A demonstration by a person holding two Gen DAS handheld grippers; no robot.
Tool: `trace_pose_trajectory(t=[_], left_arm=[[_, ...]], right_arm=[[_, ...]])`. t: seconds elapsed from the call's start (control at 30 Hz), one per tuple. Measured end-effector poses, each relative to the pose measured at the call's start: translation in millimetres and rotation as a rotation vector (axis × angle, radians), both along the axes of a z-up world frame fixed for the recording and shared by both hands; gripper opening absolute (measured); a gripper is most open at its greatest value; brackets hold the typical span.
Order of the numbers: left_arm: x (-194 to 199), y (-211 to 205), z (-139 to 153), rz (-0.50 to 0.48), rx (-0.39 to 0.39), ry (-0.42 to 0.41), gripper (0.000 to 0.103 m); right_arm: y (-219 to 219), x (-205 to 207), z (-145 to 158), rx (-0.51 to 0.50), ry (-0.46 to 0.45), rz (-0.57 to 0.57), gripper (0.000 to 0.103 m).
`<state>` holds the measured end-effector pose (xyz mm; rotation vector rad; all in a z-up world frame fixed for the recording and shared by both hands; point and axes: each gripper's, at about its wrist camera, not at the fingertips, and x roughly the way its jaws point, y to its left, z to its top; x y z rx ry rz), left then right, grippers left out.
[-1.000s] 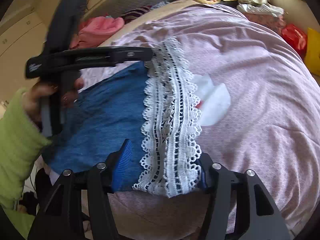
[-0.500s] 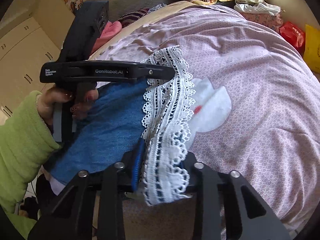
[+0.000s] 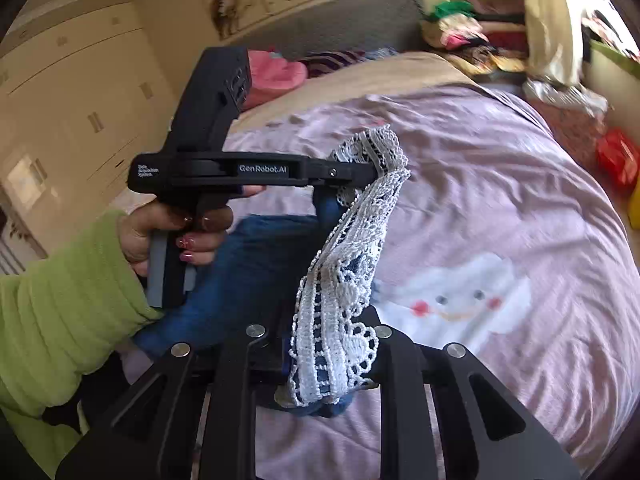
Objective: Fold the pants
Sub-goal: 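Grasp the lace hem with the right gripper and lift it, then fold the lace hem toward the waistband with the right gripper while the left gripper holds the pants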
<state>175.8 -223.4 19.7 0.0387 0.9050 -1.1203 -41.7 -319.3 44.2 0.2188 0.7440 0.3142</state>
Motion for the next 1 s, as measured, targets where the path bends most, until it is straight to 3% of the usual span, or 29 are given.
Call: trace_pose_trajectory(t=[0.13,0.23,0.33,0.37,0.4,0.43,0.47,0.6,0.67,0.77,0.87,1.0], left_arm=[[-2.0,61.7,12.0,0.094,-0.075,-0.016,0.023],[-1.3,94.0,4.9,0.161,-0.071,-0.005,0.025],[6.1,122.0,-13.2,0.257,-0.039,0.069,0.027],[8.2,135.9,-20.6,0.301,-0.045,0.115,0.032],[10.9,147.4,-24.9,0.329,-0.063,0.157,0.039],[12.1,160.9,-30.8,0.368,-0.095,0.205,0.054],[12.1,169.8,-35.2,0.398,-0.114,0.226,0.06],[9.6,207.4,-53.9,0.477,-0.235,0.389,0.065],[5.6,214.4,-57.5,0.475,-0.272,0.421,0.071],[0.5,215.5,-57.7,0.455,-0.297,0.432,0.075],[-3.7,208.2,-54.0,0.443,-0.278,0.416,0.075],[-0.6,199.1,-55.3,0.45,-0.24,0.402,0.074]], right_arm=[[46.6,4.9,12.3,-0.041,-0.038,0.106,0.017],[86.7,15.8,5.7,-0.102,-0.028,0.194,0.017],[118.0,27.4,-15.2,-0.173,0.01,0.247,0.017],[126.1,29.8,-22.5,-0.188,0.027,0.264,0.017],[135.5,31.0,-30.1,-0.206,0.037,0.283,0.017],[144.2,30.9,-36.0,-0.228,0.041,0.295,0.017],[151.4,28.5,-41.4,-0.251,0.046,0.309,0.018],[169.5,24.3,-54.4,-0.286,0.052,0.338,0.02],[177.0,21.4,-56.8,-0.29,0.05,0.349,0.022],[183.6,18.9,-60.1,-0.281,0.047,0.389,0.032],[187.6,13.0,-61.5,-0.25,0.059,0.445,0.053],[163.5,9.8,-43.1,-0.161,0.034,0.417,0.058]])
